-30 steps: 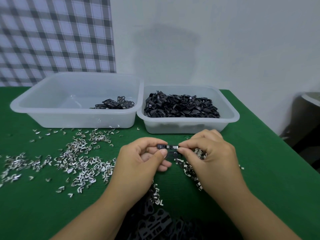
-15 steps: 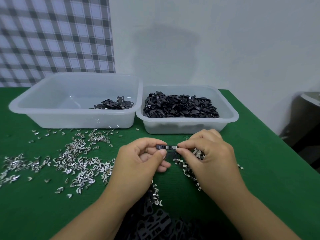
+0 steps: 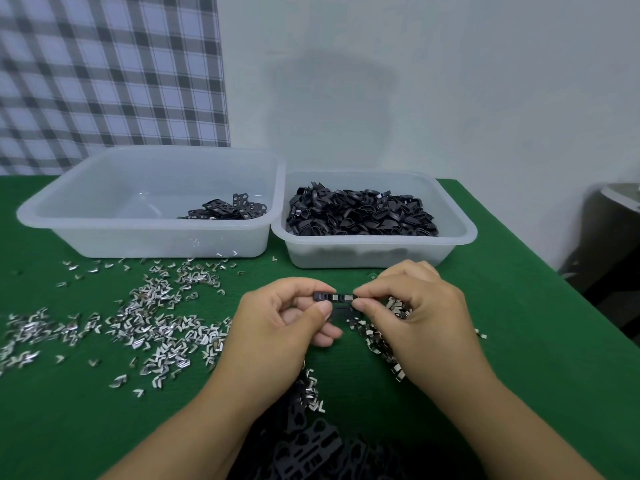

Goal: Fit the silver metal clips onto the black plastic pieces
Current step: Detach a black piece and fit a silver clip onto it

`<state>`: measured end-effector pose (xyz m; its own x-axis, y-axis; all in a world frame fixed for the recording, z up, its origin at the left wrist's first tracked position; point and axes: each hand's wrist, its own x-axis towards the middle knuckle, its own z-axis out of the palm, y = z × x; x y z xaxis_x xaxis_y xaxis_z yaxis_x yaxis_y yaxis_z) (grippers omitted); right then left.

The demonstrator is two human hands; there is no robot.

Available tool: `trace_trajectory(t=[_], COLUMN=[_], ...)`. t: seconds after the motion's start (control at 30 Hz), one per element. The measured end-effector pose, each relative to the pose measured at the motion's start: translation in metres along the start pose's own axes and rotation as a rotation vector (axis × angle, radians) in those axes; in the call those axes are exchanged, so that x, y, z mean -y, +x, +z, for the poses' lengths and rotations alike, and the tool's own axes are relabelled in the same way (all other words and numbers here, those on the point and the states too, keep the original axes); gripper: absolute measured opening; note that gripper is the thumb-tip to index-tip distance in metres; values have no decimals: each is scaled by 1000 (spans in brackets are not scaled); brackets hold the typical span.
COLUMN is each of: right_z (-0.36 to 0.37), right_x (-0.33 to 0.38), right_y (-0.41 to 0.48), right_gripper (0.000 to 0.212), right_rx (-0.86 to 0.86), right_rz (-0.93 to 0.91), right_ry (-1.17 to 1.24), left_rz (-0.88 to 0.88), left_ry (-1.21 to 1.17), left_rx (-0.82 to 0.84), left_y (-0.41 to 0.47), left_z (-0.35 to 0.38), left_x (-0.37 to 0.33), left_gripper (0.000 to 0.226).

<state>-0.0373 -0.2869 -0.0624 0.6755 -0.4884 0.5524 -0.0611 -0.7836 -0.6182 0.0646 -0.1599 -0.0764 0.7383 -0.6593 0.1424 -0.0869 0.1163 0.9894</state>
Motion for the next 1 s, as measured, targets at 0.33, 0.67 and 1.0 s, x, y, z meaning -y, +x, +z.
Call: trace_trajectory(t=[0.33,0.67,1.0], right_z=[0,1,0], right_x=[4,10,20], right_y=[0,1,1], right_gripper=[14,15,15], right_rx=[90,130,178], right_rz=[155,273,77], right_ry=[48,175,19], left_rz=[-6,-3,-55], left_ry=[-17,-55,-127], left_rx=[-4,-33,-223], left_y=[0,0,4], left_z=[0,1,-2], left_x=[-2,-3,-5], left_gripper=[22,29,22])
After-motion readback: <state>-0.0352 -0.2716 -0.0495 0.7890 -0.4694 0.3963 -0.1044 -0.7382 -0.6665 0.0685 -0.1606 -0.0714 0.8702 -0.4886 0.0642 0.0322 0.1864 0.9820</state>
